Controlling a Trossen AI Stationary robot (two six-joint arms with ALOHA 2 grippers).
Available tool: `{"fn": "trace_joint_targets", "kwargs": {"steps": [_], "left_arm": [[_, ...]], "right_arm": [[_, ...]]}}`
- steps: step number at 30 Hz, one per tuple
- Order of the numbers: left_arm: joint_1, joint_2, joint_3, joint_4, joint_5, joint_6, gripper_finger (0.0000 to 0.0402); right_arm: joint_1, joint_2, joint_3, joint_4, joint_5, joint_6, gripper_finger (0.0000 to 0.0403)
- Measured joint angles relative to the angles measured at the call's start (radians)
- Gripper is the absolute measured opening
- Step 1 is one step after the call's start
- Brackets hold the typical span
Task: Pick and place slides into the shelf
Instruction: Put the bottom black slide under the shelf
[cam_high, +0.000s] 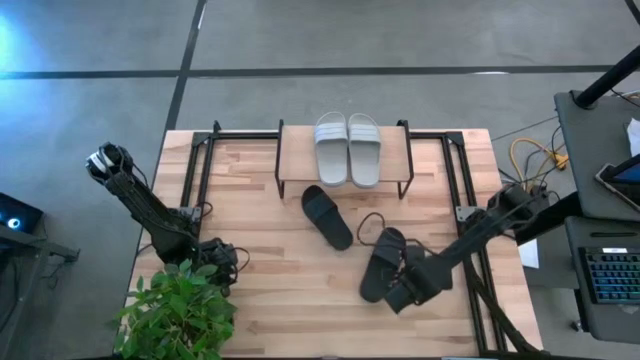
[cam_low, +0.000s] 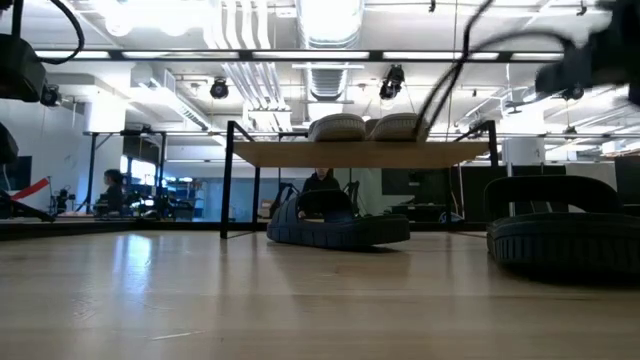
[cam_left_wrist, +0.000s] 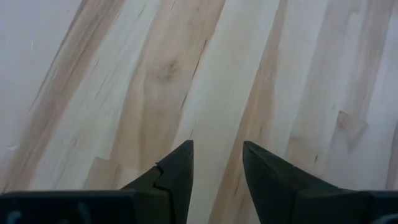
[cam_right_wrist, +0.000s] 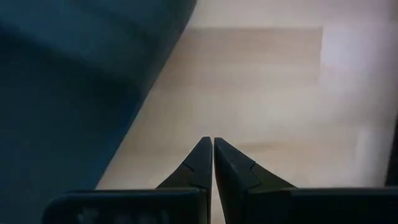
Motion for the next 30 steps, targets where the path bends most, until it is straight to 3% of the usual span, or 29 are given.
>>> {"fn": "trace_joint_targets", "kwargs": {"steps": [9,15,22,30], "left_arm": [[0.000,0.000,0.000,0.000,-0.001,-0.018,0.0123],[0.002,0.000,0.000,0.000,-0.002,-0.019,0.0123],[0.002,0.000,0.000,0.000,-0.004,-0.071,0.0123],[0.002,0.000,0.004,0.068,0.036,-0.096,0.0123]], "right_arm": [[-0.064,-0.013,-0.165,0.073,0.047,-0.096,0.0008],[-0.160,-0.013,-0.230,0.233,0.097,-0.286,0.0008],[-0.275,-0.014,-0.241,0.250,0.247,-0.391,0.0008],[-0.340,-0.015,-0.205,0.262,0.220,-0.573,0.0008]]}}
